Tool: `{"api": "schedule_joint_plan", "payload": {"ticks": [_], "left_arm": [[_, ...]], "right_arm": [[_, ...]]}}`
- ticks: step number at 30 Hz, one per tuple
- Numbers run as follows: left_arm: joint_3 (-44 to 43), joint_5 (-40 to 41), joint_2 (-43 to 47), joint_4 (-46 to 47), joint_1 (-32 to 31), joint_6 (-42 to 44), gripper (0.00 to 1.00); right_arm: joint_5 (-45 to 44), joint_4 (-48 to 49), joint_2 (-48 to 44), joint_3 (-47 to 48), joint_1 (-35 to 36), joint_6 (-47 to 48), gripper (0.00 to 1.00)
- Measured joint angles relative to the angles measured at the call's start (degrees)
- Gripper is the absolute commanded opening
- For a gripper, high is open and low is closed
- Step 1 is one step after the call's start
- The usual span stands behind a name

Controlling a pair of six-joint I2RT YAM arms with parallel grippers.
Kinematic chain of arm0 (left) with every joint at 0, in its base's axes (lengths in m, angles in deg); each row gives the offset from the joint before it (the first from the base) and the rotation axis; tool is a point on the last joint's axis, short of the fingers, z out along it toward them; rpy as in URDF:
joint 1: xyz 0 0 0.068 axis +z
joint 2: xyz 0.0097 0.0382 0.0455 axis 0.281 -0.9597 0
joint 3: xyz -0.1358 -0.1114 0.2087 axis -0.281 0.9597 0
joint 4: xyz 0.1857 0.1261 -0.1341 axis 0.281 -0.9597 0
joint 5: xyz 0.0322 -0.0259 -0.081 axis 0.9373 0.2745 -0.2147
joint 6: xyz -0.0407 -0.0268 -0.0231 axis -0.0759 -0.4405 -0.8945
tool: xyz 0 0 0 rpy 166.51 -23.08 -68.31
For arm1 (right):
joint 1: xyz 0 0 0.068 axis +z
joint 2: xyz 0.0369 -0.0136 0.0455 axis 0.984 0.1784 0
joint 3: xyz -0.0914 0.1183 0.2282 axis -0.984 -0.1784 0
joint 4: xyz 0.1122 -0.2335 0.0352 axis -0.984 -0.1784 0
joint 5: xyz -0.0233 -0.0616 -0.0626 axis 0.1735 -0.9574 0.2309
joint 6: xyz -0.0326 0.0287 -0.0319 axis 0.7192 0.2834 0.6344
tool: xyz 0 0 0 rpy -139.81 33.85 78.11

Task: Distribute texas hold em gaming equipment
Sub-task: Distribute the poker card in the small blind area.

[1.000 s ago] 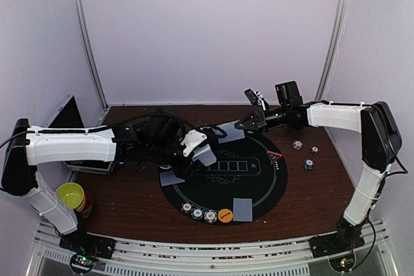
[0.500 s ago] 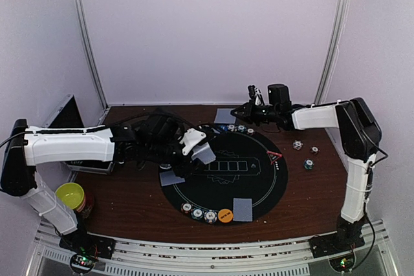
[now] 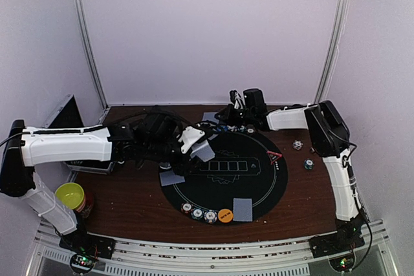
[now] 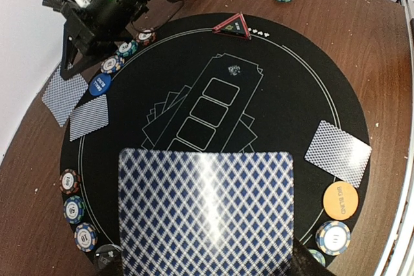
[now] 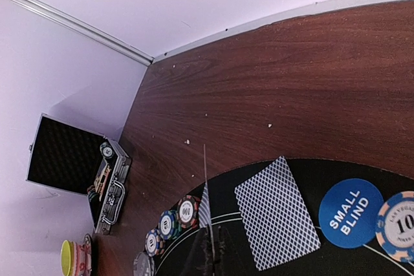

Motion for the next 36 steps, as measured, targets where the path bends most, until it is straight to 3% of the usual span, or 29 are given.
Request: {"api": "schedule_joint_plan", "payload": {"ticks": [6,18,27,36], "left_arm": [[0.0,0.07,0.48,0.02,0.0,0.0,0.6],[0.0,0.13,0.68,0.13,0.0,0.0,0.6],[0.0,0.26,0.68,0.13,0.0,0.02,0.6],[0.0,0.28,0.68,0.13,0.0,0.02,0.6]], "right_arm": [[-0.61,-3.93,5.97,6.56,0.63,0.26,0.0],[-1.46,-8.76,9.51,14.27,0.52,1.64,0.01],[-1.53,-11.26,11.63,15.52,0.52,1.7,0.03],[-1.51,-12.02,11.74,15.21,0.52,2.56,0.1]]}}
